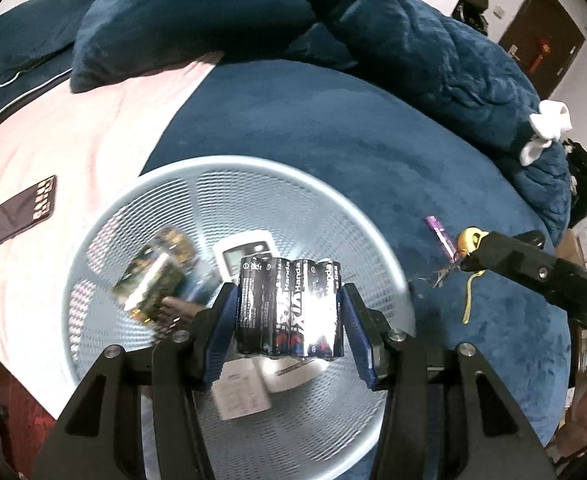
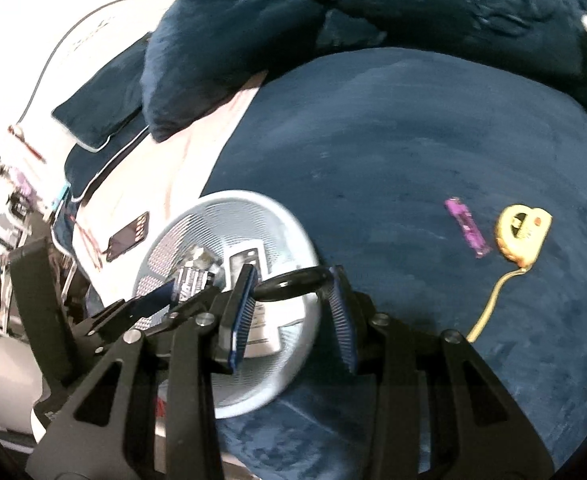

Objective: Organize rigid objects
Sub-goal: 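Carry batteries in left tool and key fob in right tool toward basket, then open left tool releasing batteries while right tool releases key fob into basket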

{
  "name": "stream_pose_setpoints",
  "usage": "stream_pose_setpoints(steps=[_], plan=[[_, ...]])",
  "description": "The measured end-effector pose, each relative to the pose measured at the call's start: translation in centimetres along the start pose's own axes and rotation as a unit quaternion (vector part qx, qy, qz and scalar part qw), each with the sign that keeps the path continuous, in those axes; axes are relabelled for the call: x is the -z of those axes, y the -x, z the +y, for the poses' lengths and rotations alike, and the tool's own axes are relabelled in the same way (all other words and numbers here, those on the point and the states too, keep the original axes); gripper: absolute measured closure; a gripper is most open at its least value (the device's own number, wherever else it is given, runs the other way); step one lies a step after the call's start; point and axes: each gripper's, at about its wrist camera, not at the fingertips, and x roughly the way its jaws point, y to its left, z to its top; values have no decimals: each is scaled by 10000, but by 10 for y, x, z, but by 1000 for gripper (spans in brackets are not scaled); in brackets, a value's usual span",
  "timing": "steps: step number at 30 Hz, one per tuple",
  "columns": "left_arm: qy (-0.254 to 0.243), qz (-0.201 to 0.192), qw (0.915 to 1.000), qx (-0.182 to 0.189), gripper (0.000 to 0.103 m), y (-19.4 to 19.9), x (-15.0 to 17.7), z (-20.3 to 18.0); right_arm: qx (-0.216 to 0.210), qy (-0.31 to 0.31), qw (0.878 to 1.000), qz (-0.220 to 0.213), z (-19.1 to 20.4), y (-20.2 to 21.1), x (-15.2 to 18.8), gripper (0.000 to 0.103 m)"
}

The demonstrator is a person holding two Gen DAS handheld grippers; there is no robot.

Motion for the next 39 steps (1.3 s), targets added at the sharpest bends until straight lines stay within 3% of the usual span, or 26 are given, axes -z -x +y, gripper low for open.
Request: stream_pose_setpoints(steps=[8,10,17,18,20,21,22,23,25,29,33,39], plan=[[149,-9,9998,-146,50,6,8,19,-230,404,9989,59,30,-7,5,69],[164,-5,9997,-173,50,6,9,21,-319,498,9982,24,37,-5,5,82],[181,62,9995,-250,50,3,10,24,-557,806,9951,165,47,-10,8,80],[188,92,9994,-264,50,2,10,24,-606,829,9944,231,48,-12,8,79],[215,188,9991,-314,50,-2,11,26,-616,811,9938,452,47,-20,10,62],[236,203,9990,-319,45,-3,11,27,-620,754,9939,506,45,-23,11,44],[251,208,9989,-323,31,-3,11,27,-644,713,9940,528,42,-24,12,32],[273,194,9989,-328,23,-1,11,28,-674,707,9938,529,39,-23,11,30],[308,128,9987,-383,10,2,11,30,-637,612,9948,507,32,-22,10,27],[466,181,9974,-516,3,2,12,40,-497,264,9966,606,10,-26,9,21],[560,251,9967,-540,2,-2,14,42,-457,-452,9933,963,-24,-44,16,21],[456,322,9973,-480,2,-6,15,37,-974,-1469,9764,1250,-54,-61,32,21]])
